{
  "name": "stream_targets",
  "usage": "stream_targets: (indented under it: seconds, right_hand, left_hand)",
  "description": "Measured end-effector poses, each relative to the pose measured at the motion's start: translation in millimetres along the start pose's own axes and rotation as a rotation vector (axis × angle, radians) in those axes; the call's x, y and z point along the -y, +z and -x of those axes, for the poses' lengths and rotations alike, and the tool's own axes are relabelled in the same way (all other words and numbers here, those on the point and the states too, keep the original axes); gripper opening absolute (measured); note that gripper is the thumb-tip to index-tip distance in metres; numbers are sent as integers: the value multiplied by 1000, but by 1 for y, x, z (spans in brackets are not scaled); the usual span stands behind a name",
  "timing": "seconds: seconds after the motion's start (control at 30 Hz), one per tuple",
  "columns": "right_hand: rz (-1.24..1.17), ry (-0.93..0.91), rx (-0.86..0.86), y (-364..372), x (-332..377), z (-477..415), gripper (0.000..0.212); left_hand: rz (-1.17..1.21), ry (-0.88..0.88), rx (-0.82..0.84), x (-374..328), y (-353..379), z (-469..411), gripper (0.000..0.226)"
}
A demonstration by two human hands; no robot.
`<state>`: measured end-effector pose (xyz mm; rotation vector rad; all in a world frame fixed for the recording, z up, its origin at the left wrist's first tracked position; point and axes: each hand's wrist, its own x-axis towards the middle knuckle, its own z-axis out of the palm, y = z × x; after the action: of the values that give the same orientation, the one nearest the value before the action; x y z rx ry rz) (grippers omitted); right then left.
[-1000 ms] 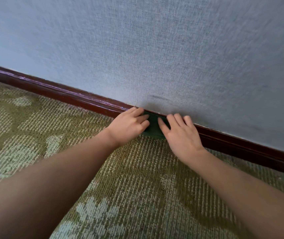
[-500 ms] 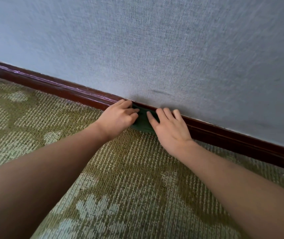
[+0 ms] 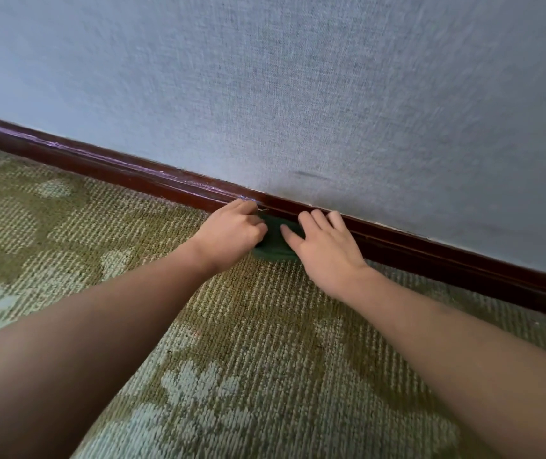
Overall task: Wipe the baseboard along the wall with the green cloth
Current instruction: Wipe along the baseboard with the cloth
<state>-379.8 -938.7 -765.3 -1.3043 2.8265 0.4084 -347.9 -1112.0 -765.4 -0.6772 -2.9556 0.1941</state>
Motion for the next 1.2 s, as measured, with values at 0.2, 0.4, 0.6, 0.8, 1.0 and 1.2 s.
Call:
stream_targets:
  seconds: [0.2,0.4,0.6,0.8,1.0,1.2]
  right_hand:
    - [37,16,13,-3,-6,2,76]
    - [150,31,-7,-2,-12,3,69]
    - [191,40,-13,4,-14,-6,63]
    - [261,-31,-7,16,-13,-2,60]
    - [303,-31,15,21,-10,-7,63]
    - [280,-39,51,22,4,-17,57]
  left_hand:
    - [-28,85,-71,0,-9,1,22]
    - [-66,118,-36,-4,-3,-7,18]
    - [-66,92,-79,-2,5,-15,16]
    - [-11,121,-88,3,15,-9,15]
    - [-17,153,-89,11,24,-11,18]
    - [17,101,2,8,35,-10,17]
